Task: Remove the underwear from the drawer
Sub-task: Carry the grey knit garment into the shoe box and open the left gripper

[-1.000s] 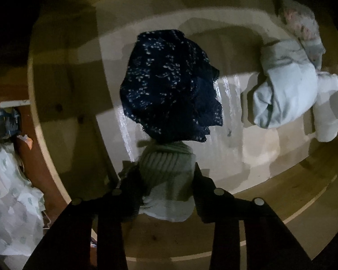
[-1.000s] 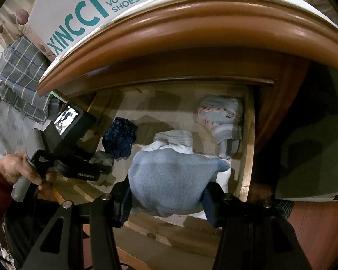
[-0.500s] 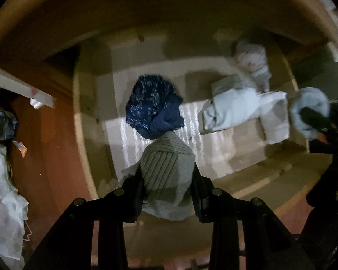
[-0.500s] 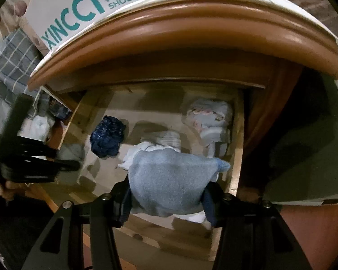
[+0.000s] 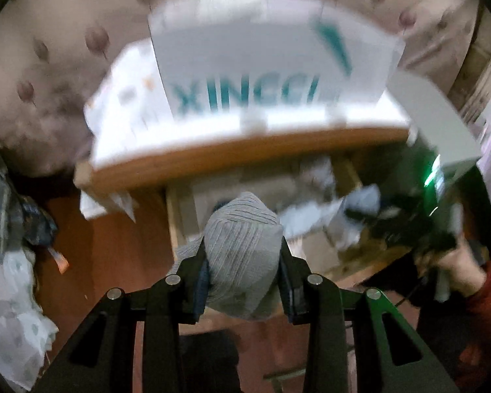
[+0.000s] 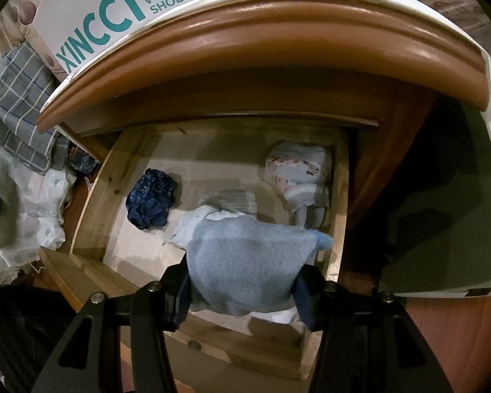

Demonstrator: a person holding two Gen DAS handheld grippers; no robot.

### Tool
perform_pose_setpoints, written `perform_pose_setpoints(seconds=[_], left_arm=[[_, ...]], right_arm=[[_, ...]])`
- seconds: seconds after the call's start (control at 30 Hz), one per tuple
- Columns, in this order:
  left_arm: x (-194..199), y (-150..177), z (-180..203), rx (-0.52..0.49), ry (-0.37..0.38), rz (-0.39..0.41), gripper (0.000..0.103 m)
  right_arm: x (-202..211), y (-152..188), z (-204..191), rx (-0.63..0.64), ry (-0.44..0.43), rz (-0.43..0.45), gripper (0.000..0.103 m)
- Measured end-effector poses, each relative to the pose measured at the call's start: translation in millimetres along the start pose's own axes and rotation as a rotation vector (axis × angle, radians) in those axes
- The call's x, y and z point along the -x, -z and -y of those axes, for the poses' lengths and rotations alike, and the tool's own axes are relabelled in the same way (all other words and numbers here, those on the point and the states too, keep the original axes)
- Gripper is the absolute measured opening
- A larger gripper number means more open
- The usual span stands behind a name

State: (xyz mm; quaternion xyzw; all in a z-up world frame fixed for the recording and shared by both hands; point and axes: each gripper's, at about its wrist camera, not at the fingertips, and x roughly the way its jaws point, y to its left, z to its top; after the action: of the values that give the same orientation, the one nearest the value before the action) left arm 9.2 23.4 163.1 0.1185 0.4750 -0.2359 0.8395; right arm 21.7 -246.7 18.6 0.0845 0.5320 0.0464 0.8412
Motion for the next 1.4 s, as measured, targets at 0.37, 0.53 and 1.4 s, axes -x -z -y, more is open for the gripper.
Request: perform_pose_setpoints(seconds=[0.37,0.53,1.4], left_arm=[[93.0,-106.5,-5.1,0.002,-0.047,0.256,0.033],[70.5,-149.4,-7.0,0.026,-0.086,0.245,0.033],[-56.6,-210.1,-38.0,0.286,-0.158,0.089,0.039]], right_arm=[[2.0,0.3,-0.2,0.008,0.012,0.008,0.052],[9.5,5.3,2.2,0.021,0.031,0.024,0.052],[44.4,-2.1,26.1,-0.079,0.195,0.183,0.052]])
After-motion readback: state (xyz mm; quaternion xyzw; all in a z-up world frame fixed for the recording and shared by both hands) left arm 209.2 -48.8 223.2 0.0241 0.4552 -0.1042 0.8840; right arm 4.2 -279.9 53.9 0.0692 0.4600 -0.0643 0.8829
